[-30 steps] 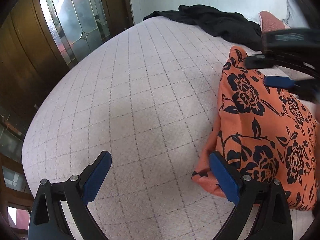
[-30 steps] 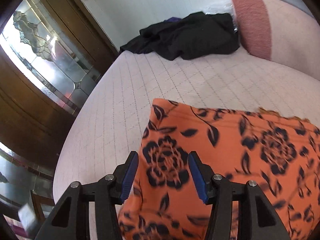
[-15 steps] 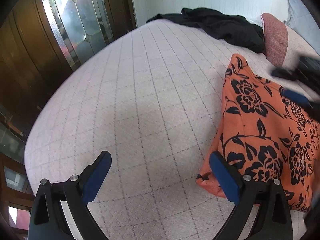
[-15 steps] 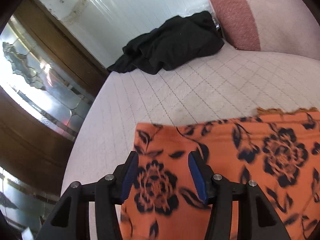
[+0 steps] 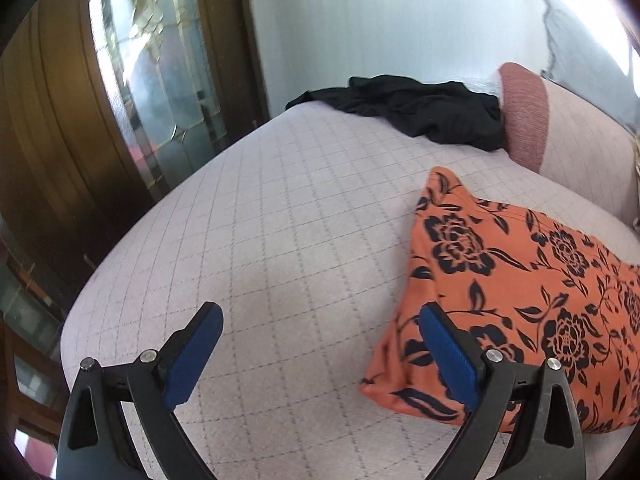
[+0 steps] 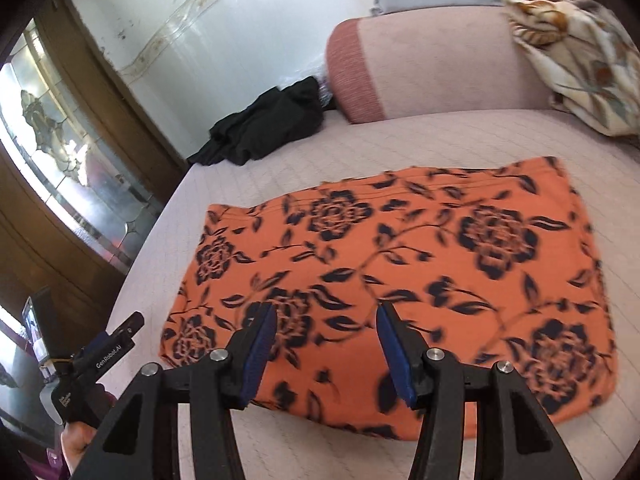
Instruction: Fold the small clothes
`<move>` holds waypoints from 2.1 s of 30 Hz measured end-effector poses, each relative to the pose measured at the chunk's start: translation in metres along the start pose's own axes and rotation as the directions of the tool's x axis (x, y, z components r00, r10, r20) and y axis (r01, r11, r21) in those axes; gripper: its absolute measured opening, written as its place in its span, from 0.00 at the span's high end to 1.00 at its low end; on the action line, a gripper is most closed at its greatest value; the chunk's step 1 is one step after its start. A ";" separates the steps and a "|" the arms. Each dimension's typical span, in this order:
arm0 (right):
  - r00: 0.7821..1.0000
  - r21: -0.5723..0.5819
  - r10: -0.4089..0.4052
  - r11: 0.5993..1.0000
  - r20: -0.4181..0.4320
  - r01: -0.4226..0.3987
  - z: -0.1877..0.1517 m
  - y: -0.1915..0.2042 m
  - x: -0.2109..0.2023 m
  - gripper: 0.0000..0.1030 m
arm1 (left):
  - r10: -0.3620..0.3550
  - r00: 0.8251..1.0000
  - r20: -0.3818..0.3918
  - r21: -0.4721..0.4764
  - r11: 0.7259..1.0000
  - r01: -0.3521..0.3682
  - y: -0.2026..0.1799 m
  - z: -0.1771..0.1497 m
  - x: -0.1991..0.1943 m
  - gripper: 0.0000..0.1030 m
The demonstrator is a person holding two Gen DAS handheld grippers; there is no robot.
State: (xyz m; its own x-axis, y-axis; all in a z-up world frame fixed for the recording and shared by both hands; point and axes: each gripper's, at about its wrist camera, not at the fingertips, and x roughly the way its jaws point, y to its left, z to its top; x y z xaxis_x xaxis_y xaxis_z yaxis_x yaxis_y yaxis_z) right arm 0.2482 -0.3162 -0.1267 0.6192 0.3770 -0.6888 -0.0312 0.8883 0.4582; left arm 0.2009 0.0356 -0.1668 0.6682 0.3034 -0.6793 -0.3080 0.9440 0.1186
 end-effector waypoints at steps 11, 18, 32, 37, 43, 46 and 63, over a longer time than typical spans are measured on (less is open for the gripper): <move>0.993 0.127 -0.097 0.988 0.062 0.089 -0.019 -0.069 -0.022 0.46 | -0.060 0.996 0.060 0.137 0.989 0.052 -0.052 -0.007 -0.013 0.05; 0.994 0.170 -0.097 0.982 0.052 0.087 -0.020 -0.086 -0.015 0.46 | -0.082 0.994 0.075 0.183 0.981 0.067 -0.073 -0.011 -0.019 0.05; 0.995 0.166 -0.095 0.982 0.024 0.090 -0.021 -0.085 -0.013 0.46 | -0.170 0.984 0.046 0.291 0.945 0.149 -0.107 -0.034 -0.028 0.05; 0.994 0.182 -0.109 0.978 0.003 0.106 -0.021 -0.088 -0.009 0.46 | -0.219 0.976 0.004 0.323 0.924 0.206 -0.119 -0.046 -0.030 0.05; 0.993 0.180 -0.116 0.977 -0.013 0.117 -0.019 -0.089 -0.003 0.46 | -0.227 0.974 -0.011 0.336 0.917 0.218 -0.127 -0.050 -0.029 0.05; 0.993 0.185 -0.117 0.976 -0.018 0.118 -0.019 -0.091 -0.002 0.46 | -0.240 0.971 -0.021 0.331 0.914 0.233 -0.131 -0.049 -0.028 0.05; 0.993 0.211 -0.118 0.971 0.002 0.115 -0.023 -0.107 -0.009 0.45 | -0.219 0.976 -0.023 0.349 0.912 0.213 -0.138 -0.053 -0.023 0.05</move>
State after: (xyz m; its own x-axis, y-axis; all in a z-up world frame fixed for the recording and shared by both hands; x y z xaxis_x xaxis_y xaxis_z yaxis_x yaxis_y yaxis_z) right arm 0.2281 -0.4087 -0.1822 0.6203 0.2691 -0.7368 0.2065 0.8502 0.4843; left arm 0.1921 -0.1082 -0.2054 0.7034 0.0864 -0.7056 0.0979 0.9713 0.2166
